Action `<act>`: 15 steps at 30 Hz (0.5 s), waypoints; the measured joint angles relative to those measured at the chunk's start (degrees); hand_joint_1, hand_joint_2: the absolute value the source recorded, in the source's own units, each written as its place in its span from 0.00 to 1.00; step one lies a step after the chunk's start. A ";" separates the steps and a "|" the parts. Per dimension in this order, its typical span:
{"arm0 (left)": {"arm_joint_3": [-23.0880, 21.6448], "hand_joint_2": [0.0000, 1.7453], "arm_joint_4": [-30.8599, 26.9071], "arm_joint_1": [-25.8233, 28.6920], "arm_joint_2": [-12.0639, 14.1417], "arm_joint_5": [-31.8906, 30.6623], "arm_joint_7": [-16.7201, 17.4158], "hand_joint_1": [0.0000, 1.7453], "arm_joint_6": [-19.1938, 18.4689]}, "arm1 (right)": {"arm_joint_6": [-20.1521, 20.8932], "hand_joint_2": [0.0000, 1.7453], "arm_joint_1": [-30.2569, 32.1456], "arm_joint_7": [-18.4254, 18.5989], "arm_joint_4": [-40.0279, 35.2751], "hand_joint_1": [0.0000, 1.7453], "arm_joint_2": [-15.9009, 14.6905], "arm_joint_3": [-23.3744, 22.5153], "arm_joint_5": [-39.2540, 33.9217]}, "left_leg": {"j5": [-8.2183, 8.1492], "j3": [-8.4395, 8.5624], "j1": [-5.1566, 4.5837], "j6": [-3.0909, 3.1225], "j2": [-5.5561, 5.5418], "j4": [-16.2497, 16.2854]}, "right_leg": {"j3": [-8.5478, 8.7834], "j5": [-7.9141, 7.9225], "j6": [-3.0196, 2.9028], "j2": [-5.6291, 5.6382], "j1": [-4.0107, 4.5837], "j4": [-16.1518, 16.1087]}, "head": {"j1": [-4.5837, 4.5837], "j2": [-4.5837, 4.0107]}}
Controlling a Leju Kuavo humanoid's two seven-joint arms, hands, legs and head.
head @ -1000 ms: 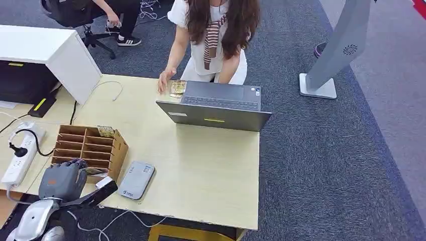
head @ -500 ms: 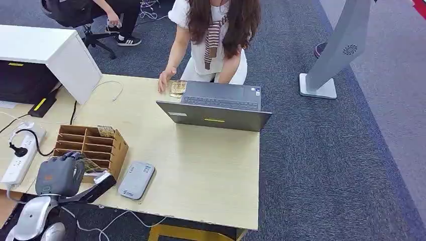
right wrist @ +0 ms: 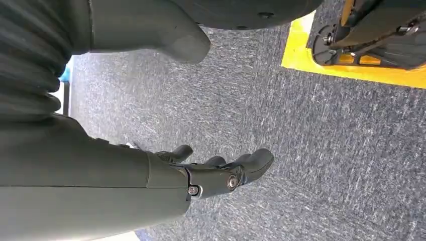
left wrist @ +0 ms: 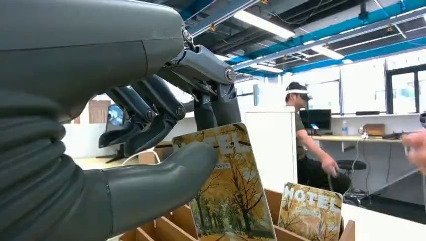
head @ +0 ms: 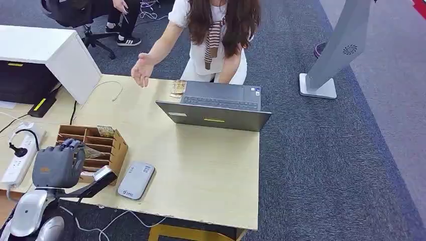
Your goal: Pass the card to the sensor for recognition and then transmit it.
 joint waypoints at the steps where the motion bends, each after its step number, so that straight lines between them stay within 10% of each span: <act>1: -0.04 1.00 -0.39 0.00 0.00 0.07 -0.24 1.00 0.09 | -0.02 1.00 0.00 0.00 0.00 0.00 0.00 -0.02 -0.02 | 0.00 0.00 0.00 0.00 0.00 0.00 | -0.01 0.00 0.00 0.00 0.00 0.00 | 0.00 0.00; 10: -4.20 1.00 -4.04 -7.26 0.33 -0.09 -0.90 1.00 1.38 | 0.61 1.00 -0.12 -0.09 0.00 0.00 0.02 -0.77 1.38 | 0.06 -0.01 -0.02 0.07 -0.08 0.03 | 0.01 0.03 0.01 -0.12 0.00 -0.01 | -0.02 0.00; 15: -6.23 1.00 7.26 -21.27 0.33 -3.15 -2.08 1.00 4.02 | 1.33 1.00 -0.82 -0.44 0.04 0.00 0.02 -0.39 3.89 | 0.30 -0.03 0.00 -0.02 -0.17 0.03 | 0.01 0.24 -0.06 -0.16 0.00 0.00 | -0.02 0.00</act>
